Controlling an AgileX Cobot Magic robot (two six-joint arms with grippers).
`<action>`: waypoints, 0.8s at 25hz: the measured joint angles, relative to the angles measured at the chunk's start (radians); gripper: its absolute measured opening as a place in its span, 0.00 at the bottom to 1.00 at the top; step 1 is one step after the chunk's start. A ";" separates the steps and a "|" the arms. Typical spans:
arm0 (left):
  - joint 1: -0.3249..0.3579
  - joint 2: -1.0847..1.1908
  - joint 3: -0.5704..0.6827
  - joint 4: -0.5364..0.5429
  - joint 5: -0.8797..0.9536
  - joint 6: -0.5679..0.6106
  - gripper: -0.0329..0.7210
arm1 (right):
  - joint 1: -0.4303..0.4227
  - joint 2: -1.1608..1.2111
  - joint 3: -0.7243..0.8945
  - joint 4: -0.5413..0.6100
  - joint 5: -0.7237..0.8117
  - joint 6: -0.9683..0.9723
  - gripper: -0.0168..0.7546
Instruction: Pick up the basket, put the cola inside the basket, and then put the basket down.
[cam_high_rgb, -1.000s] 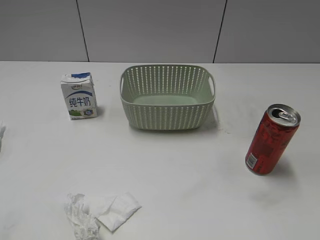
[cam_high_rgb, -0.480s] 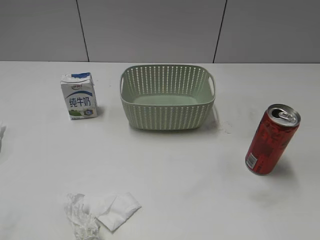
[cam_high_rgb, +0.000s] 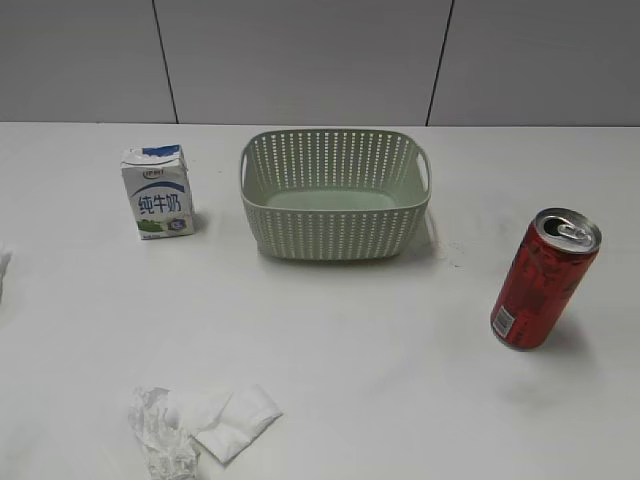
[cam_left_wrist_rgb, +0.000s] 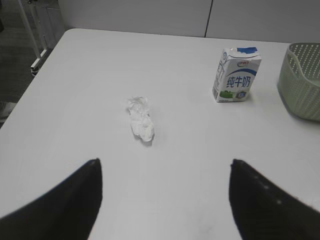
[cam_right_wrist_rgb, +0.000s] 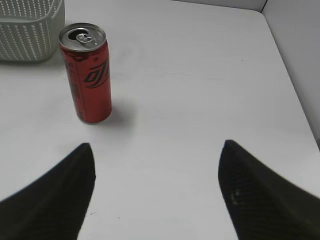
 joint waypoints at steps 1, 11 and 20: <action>0.000 0.000 0.000 -0.003 -0.002 0.000 0.88 | 0.000 0.000 0.000 0.000 0.000 0.000 0.78; 0.000 0.234 -0.068 -0.043 -0.317 0.000 0.94 | 0.000 0.000 0.000 0.000 0.000 0.000 0.78; 0.000 0.695 -0.243 -0.065 -0.521 0.004 0.90 | 0.000 0.000 0.000 0.000 0.000 0.000 0.78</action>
